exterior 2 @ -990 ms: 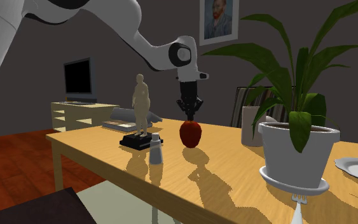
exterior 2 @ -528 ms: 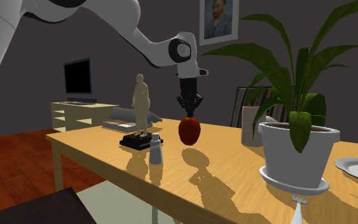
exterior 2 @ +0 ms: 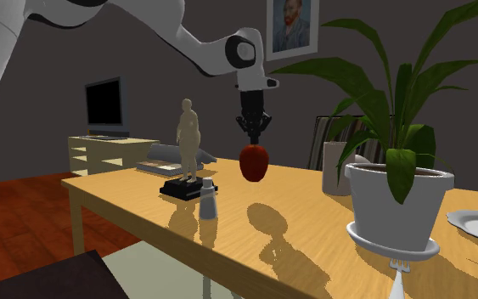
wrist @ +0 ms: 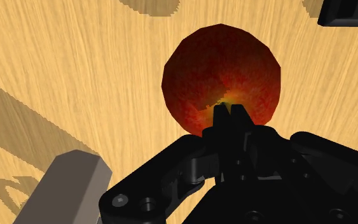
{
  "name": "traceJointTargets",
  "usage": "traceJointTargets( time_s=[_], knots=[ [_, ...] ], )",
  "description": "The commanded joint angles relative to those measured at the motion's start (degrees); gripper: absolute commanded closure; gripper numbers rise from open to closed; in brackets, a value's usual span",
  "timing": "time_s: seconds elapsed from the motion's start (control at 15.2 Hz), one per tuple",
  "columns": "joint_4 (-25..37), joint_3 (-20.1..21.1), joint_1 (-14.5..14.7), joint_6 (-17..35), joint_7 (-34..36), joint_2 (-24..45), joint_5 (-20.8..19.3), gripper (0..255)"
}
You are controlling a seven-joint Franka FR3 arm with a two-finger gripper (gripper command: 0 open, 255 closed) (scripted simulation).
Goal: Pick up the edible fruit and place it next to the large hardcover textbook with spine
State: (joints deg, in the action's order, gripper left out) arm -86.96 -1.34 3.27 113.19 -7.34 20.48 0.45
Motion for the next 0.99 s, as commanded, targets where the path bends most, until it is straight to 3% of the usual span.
traceJointTargets(
  time_s=[0.0, 0.92],
  knots=[
    [1.24, 0.01, 0.02, -1.5, 0.03, -0.26, -0.01, 255],
    [12.75, -0.01, -0.04, -12.53, 0.05, 0.22, -0.01, 255]
  ],
)
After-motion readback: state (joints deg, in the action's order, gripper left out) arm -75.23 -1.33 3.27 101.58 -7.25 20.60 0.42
